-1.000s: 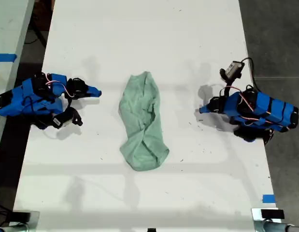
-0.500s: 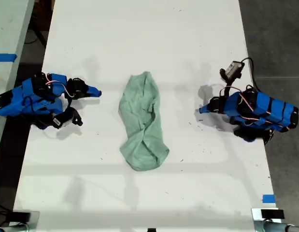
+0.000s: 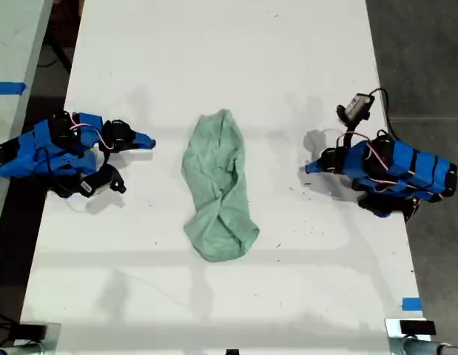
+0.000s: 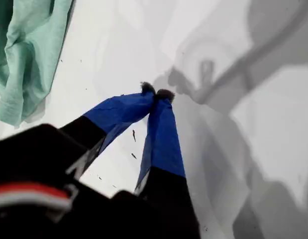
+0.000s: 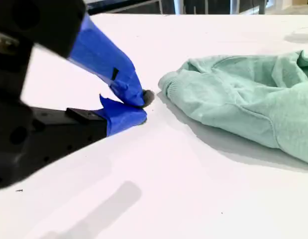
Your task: Fold t shirt
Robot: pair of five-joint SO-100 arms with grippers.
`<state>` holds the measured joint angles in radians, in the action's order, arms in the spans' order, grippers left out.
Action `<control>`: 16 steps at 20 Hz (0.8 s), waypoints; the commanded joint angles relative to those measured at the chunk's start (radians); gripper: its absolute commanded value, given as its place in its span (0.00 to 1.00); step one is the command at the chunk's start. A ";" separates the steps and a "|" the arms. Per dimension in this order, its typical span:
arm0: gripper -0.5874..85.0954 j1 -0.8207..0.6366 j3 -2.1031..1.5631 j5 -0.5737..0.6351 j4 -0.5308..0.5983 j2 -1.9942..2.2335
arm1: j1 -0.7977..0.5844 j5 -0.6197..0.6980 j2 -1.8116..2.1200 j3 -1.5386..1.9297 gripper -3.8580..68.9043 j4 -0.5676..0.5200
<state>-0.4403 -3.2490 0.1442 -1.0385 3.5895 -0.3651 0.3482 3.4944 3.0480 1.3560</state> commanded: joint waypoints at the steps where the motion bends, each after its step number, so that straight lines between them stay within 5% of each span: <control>1: 0.00 0.011 -0.037 -0.018 0.020 0.008 | 0.015 -0.003 0.011 0.044 0.07 0.008; 16: 0.00 0.009 -0.038 -0.021 0.023 0.008 | 0.017 -0.005 0.011 0.044 0.07 0.008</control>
<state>-0.4403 -3.2490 0.1442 -1.0385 3.5895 -0.3651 0.3482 3.4944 3.0480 1.3560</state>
